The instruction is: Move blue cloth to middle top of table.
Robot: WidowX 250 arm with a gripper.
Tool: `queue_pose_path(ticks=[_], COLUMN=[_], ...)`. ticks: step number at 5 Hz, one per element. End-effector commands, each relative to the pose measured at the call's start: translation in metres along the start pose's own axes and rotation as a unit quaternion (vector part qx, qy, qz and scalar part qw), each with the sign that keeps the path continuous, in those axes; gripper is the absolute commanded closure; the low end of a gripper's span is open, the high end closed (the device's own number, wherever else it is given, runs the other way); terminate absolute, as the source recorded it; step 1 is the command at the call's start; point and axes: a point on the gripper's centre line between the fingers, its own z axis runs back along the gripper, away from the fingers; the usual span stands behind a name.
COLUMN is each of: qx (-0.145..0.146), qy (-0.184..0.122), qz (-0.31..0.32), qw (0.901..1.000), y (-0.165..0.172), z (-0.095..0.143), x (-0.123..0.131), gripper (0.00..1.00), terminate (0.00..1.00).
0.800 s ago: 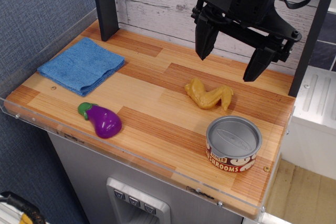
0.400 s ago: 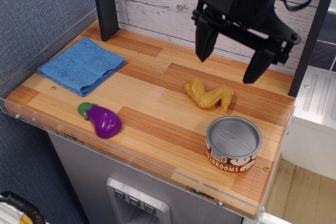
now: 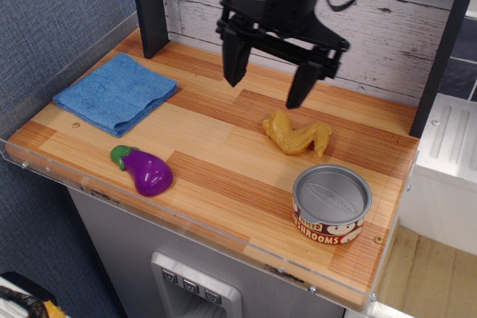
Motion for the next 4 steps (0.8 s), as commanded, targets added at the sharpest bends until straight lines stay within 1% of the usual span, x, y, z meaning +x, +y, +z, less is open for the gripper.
queue_pose_path(ticks=[1, 2, 3, 4], qx=[0.029, -0.005, 0.025, 0.033], qy=[0.020, 0.035, 0.011, 0.008], qz=[0.083, 0.134, 0.156, 0.161], qw=[0.9959, 0.9903, 0.9874, 0.9863], y=[0.086, 0.128, 0.151, 0.166], z=[-0.039, -0.062, -0.074, -0.079], x=[0.024, 0.023, 0.022, 0.019], gripper=[0.00, 0.00, 1.00, 1.00], terminate=[0.00, 0.00, 0.00, 0.00])
